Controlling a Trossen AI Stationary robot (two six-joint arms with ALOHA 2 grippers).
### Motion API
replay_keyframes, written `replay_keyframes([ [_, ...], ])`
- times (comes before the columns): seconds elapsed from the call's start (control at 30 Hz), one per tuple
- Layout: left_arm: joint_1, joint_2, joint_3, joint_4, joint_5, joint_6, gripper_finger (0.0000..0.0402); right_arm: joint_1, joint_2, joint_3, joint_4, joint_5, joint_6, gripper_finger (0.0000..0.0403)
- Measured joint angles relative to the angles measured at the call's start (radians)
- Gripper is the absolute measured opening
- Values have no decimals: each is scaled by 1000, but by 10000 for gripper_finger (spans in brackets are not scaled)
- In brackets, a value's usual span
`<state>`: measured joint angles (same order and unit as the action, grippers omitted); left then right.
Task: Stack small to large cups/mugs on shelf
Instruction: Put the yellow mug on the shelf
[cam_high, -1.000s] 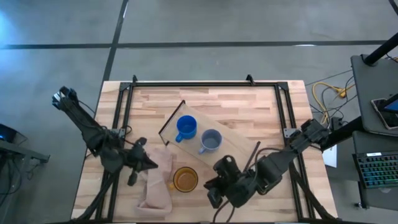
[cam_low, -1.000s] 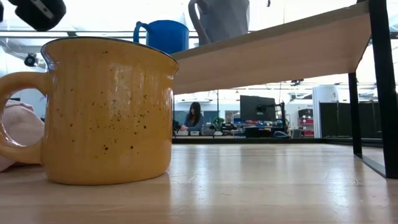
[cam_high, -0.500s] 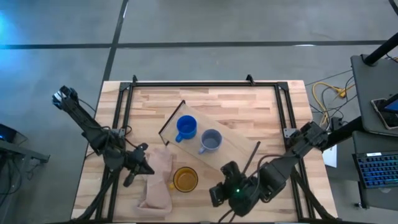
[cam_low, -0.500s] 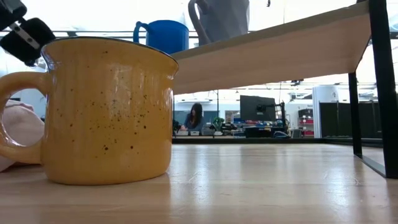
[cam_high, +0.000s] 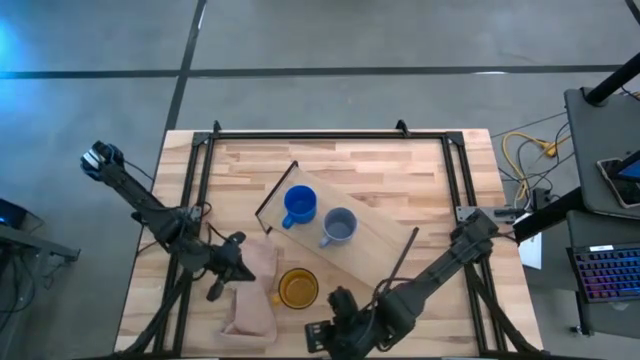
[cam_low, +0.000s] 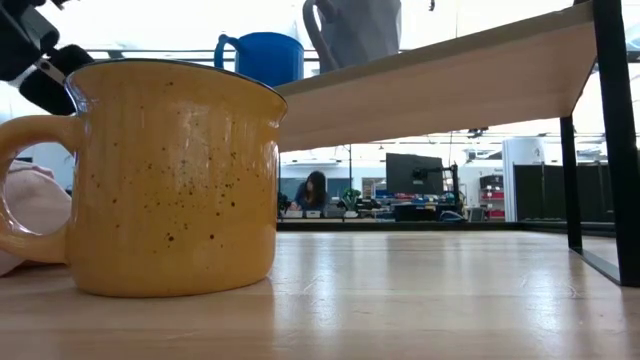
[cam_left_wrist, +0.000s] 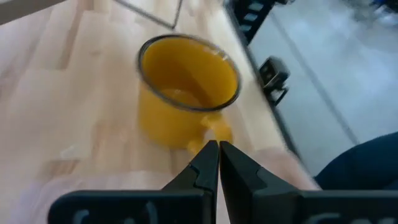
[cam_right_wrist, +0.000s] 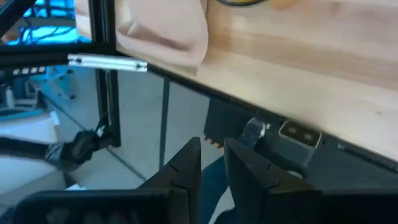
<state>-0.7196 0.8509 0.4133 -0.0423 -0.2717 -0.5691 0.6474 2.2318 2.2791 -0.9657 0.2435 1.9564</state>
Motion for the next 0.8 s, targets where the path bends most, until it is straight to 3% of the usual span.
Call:
replay_keyframes([
  [0.1,30,46,-24,95,29,-1,0,-5,47,79,-62,28,-1,62],
  [0.33,86,216,-50,352,39,-3,0,-2,31,40,-42,73,25,43],
  [0.63,110,431,-38,453,63,-78,0,4,15,39,-40,83,-27,18],
  [0.8,142,535,-2,558,5,-78,0,16,11,39,-36,98,-28,18],
])
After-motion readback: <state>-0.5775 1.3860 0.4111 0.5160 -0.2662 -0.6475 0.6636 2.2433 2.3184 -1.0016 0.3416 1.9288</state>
